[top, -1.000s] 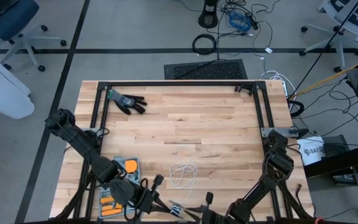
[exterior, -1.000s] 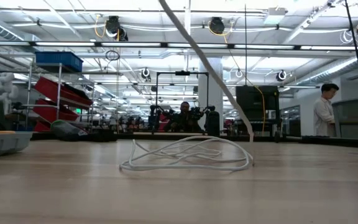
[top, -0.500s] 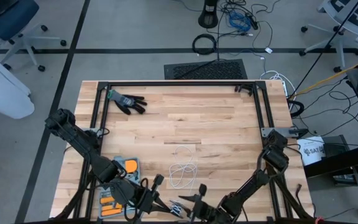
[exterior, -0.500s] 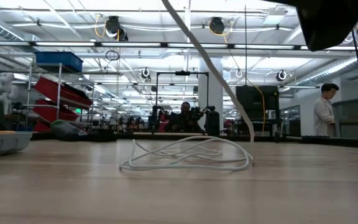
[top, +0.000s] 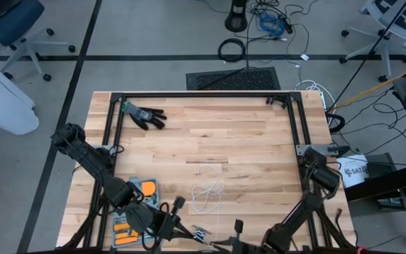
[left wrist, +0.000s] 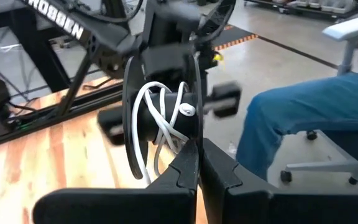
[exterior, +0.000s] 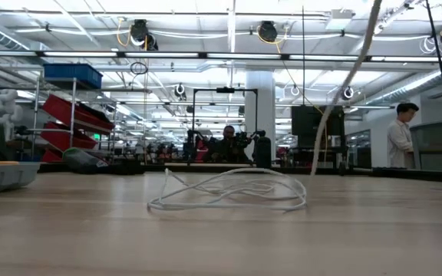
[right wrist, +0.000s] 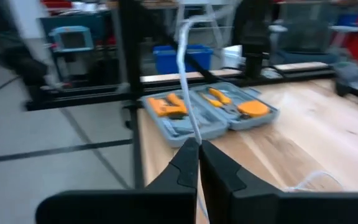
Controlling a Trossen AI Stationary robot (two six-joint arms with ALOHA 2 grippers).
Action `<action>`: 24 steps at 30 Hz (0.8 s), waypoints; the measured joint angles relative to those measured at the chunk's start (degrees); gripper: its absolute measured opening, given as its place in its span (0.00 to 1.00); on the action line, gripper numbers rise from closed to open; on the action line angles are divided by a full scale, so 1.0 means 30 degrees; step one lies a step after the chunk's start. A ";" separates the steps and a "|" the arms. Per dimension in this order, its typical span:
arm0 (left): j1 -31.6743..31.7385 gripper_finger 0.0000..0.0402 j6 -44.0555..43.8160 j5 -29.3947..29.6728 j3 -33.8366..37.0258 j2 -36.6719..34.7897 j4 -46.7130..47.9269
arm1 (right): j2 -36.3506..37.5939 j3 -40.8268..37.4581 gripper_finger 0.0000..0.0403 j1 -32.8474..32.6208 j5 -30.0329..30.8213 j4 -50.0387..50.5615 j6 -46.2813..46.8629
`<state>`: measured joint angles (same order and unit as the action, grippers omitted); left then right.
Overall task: Coil cords
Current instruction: Coil the white cable wire into the spool
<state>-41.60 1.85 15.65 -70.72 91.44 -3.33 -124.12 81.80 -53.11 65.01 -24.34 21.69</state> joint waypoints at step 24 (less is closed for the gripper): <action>0.0328 0.02 -0.0969 -0.0048 0.0000 -0.0657 -0.0645 | 0.4373 0.0000 0.00 -0.0015 -0.4236 1.0150 0.3789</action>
<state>-40.62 -1.05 15.50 -70.72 89.47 -5.27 -111.00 81.80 -53.16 52.30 6.11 33.06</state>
